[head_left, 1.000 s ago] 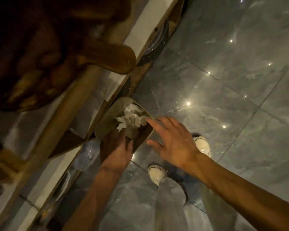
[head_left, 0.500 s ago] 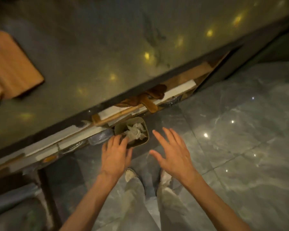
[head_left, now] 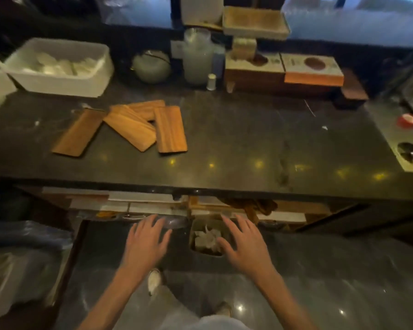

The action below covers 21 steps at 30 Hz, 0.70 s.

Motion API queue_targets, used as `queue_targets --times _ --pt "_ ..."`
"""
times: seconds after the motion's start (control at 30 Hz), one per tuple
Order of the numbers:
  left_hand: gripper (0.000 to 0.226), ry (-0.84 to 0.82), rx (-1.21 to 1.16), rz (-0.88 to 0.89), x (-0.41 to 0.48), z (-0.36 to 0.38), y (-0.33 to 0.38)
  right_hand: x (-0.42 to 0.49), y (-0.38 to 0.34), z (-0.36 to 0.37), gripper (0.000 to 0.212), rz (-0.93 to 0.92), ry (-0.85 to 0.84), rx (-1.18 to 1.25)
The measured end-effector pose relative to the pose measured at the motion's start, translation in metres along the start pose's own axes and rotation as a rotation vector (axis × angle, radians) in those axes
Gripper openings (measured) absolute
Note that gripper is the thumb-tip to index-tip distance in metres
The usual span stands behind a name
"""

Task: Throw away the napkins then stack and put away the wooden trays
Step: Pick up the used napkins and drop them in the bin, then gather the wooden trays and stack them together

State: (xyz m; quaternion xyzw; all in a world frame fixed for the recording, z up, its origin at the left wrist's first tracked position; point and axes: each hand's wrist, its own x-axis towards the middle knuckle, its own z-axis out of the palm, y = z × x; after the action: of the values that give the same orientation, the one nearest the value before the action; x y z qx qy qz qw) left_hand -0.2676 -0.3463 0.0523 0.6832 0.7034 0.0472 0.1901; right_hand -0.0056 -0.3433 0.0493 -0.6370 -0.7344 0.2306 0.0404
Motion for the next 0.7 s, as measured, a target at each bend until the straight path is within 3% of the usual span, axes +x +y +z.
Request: queue_targets --times 0.27,0.4,0.7 --pt "0.04 0.145 0.058 0.08 0.084 -0.075 -0.073 0.083 -0.101 -0.032 0.06 -0.005 0.021 0.026" --pt "0.039 0.174 0.084 0.132 0.123 -0.106 -0.096 0.11 -0.143 -0.037 0.058 0.018 0.11 0.062" --pt "0.037 0.143 0.124 0.141 0.182 -0.108 -0.079 0.159 -0.118 -0.052 0.055 0.088 0.114 0.15"
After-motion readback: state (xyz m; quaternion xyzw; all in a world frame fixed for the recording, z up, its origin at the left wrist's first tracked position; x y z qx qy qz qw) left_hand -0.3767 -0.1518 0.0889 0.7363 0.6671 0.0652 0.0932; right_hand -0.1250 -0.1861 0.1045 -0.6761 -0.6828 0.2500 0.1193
